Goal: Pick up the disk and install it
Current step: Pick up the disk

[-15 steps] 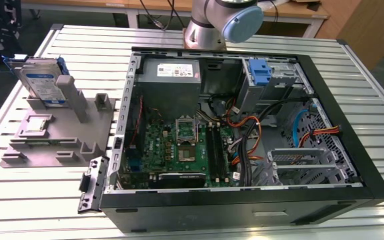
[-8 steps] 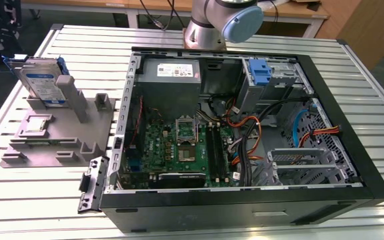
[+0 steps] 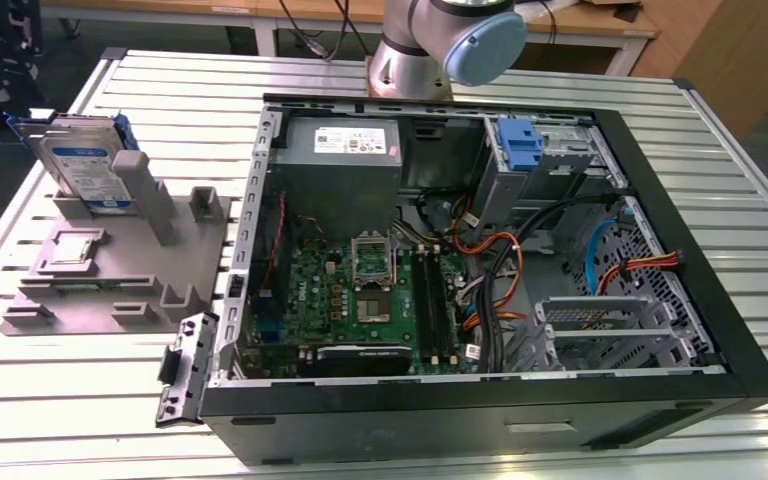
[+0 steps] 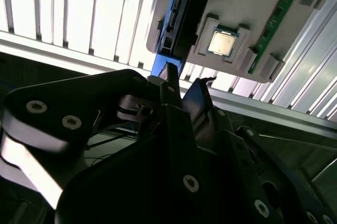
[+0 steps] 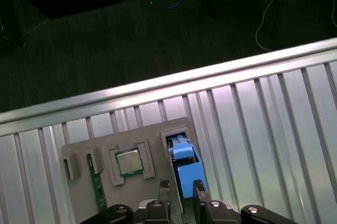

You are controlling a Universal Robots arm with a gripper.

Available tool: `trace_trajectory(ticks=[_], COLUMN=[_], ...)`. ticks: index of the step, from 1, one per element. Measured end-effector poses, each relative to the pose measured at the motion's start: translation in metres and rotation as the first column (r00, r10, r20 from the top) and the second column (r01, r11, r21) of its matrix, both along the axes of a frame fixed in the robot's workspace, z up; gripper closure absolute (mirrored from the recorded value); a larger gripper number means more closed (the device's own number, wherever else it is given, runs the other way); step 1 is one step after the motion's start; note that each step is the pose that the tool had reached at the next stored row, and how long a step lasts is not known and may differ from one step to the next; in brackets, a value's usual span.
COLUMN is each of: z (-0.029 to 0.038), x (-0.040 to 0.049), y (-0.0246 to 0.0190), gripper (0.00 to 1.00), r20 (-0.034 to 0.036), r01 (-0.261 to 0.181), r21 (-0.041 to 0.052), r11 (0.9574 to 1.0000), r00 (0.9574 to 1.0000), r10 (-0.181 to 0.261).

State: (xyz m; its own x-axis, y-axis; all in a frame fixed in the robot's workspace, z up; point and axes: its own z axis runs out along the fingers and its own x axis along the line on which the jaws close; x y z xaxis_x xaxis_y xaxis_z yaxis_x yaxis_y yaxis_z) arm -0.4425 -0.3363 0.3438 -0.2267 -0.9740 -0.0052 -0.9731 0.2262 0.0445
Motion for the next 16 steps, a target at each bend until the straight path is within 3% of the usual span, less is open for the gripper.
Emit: trace_trajectory(ticks=[4,5,8,9,13,16], z=[-0.0032,-0.0043,-0.0076,-0.0087,-0.0129,-0.0156], x=[0.0000,0.0000,-0.0004,-0.0004,-0.0009,-0.0035], y=[0.0035,0.0038,0.0039,0.0040,0.0040,0.0040], gripper=[0.68,0.62,0.56,0.50,0.50,0.50], r20=[0.0119,0.0137,0.0138,0.0140,0.0142,0.0149], r01=[-0.013,-0.017,-0.040,-0.054,-0.103,-0.109], r21=[-0.0002,-0.0001,0.0002,0.0010,0.0074,0.0102], r11=[0.9999,0.9999,0.9992,0.9985,0.9947,0.9940], r00=[0.9998,0.9998,0.9991,0.9984,0.9946,0.9939], r10=[0.013,0.017,0.040,0.054,0.103,0.109])
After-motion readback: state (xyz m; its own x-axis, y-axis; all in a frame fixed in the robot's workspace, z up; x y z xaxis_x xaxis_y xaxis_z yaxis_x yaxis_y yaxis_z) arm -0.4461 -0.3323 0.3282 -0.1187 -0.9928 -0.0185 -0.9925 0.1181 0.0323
